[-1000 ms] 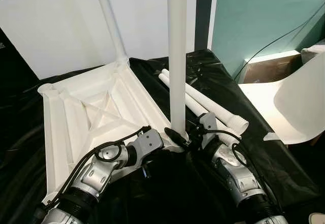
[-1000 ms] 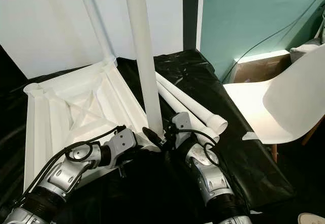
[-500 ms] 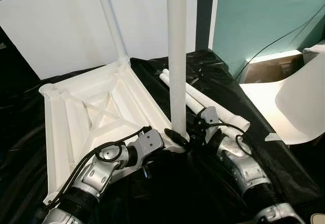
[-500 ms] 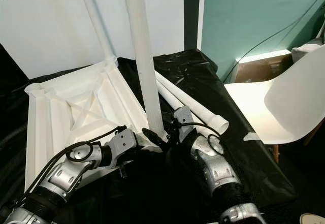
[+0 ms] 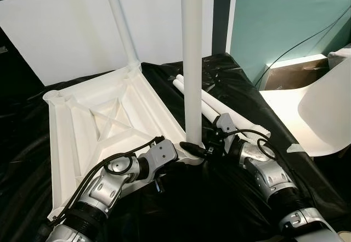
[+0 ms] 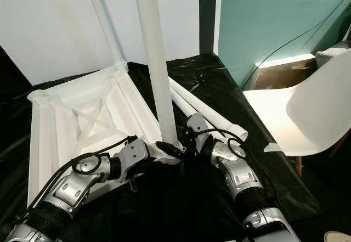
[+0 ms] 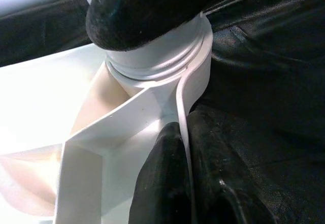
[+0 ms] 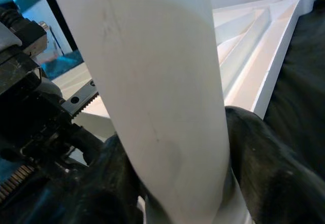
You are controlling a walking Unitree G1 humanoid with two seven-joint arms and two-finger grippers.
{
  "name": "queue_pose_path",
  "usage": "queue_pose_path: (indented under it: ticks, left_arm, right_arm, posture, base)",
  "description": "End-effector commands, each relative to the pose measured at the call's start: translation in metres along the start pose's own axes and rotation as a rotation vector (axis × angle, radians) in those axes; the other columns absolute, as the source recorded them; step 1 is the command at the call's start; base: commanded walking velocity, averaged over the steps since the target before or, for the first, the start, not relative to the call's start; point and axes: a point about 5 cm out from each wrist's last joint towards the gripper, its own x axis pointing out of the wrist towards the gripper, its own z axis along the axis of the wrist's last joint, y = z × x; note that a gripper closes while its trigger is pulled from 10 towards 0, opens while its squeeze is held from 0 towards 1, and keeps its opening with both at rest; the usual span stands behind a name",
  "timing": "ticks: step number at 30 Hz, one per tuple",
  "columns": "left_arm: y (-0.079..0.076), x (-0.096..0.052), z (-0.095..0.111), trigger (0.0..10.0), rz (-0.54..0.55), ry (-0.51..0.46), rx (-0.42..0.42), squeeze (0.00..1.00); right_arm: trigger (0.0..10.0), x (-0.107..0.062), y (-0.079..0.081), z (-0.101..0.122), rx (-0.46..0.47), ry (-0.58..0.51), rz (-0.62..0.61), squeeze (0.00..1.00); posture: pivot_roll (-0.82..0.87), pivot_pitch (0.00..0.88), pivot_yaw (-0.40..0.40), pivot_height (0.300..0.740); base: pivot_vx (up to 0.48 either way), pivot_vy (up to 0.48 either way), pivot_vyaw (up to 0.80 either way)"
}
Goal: Building children table
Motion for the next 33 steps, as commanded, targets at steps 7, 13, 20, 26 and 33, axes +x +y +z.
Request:
queue_pose_path:
  ticks: [7,13,20,26,33]
  left_arm:
    - [-0.037,0.011,-0.044,10.0,-0.170,0.135,-0.152,0.00]
    - [-0.036,0.013,-0.043,10.0,-0.171,0.133,-0.149,0.00]
    - [-0.036,0.014,-0.043,10.0,-0.176,0.133,-0.147,0.00]
    - [-0.036,0.014,-0.042,10.0,-0.175,0.131,-0.148,0.00]
    - [-0.037,0.014,-0.043,10.0,-0.177,0.133,-0.149,0.00]
  right_arm:
    - [0.0,-0.001,0.010,-0.008,0.069,-0.078,-0.181,0.00]
    - [0.0,0.003,0.011,-0.005,0.092,-0.136,-0.355,0.00]
    - [4.5,0.005,0.014,-0.006,0.086,-0.131,-0.422,0.00]
    - [10.0,0.004,0.015,-0.004,0.065,-0.122,-0.344,1.00]
    - [10.0,0.006,0.015,0.002,-0.043,-0.056,-0.139,0.00]
  posture:
    - [0.11,0.000,0.033,0.740]
    - [0.11,0.000,0.034,0.740]
    - [0.11,0.000,0.034,0.740]
    - [0.10,0.000,0.034,0.740]
    - [0.11,0.000,0.033,0.740]
  base:
    - [0.000,0.000,0.00]
    - [0.000,0.000,0.00]
    - [0.000,0.000,0.00]
    - [0.000,0.000,0.00]
    - [0.000,0.000,0.00]
